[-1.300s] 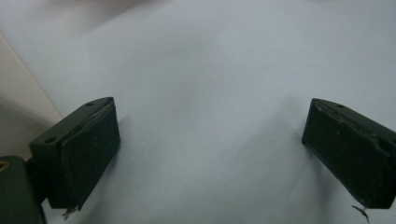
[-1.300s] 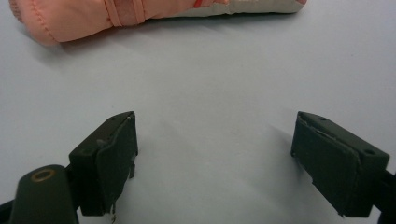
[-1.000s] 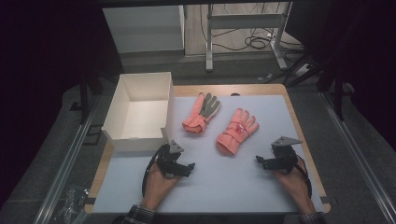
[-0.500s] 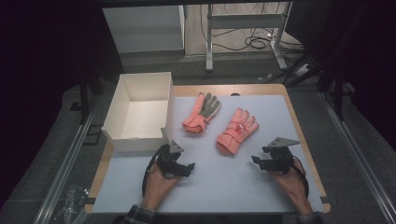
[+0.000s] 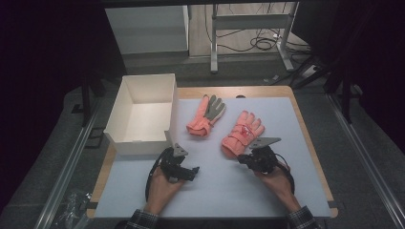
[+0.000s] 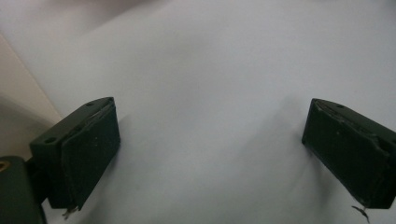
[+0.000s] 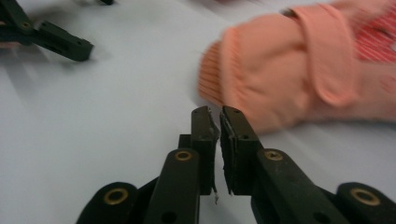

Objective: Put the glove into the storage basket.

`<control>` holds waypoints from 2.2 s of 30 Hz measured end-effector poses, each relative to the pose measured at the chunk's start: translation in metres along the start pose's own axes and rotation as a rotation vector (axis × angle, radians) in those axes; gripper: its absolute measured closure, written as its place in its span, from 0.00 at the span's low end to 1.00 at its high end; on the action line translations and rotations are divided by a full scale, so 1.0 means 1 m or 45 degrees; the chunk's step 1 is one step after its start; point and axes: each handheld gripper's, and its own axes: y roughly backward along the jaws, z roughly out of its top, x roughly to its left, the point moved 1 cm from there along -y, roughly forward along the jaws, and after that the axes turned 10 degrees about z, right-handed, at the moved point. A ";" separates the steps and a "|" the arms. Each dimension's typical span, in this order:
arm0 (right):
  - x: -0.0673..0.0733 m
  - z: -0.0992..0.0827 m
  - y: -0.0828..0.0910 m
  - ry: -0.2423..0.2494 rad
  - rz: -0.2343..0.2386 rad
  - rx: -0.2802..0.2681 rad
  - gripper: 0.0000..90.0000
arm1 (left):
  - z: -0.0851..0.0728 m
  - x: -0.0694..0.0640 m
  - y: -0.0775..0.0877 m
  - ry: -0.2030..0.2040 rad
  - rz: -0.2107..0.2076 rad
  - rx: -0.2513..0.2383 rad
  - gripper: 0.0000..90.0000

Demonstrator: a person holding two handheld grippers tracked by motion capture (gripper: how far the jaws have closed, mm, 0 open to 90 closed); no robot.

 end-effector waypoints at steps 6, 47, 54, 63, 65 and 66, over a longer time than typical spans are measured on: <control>0.006 0.013 -0.024 0.033 0.022 0.017 0.94 | 0.000 0.000 0.000 0.000 0.000 0.000 0.05; -0.048 0.101 -0.054 0.011 -0.094 0.013 0.68 | 0.000 0.000 0.000 -0.001 0.001 0.002 0.04; -0.068 0.127 -0.074 0.006 -0.150 0.003 0.61 | 0.000 0.000 0.000 -0.002 0.000 0.001 0.04; -0.090 0.149 -0.104 -0.083 -0.201 -0.013 0.52 | 0.000 0.000 0.000 0.003 -0.001 0.001 0.04; -0.095 0.153 -0.112 -0.107 -0.221 -0.001 0.51 | 0.000 0.000 0.000 0.002 -0.001 -0.001 0.04; -0.097 0.154 -0.115 -0.122 -0.224 0.012 0.50 | 0.000 0.000 0.000 0.005 -0.001 0.000 0.04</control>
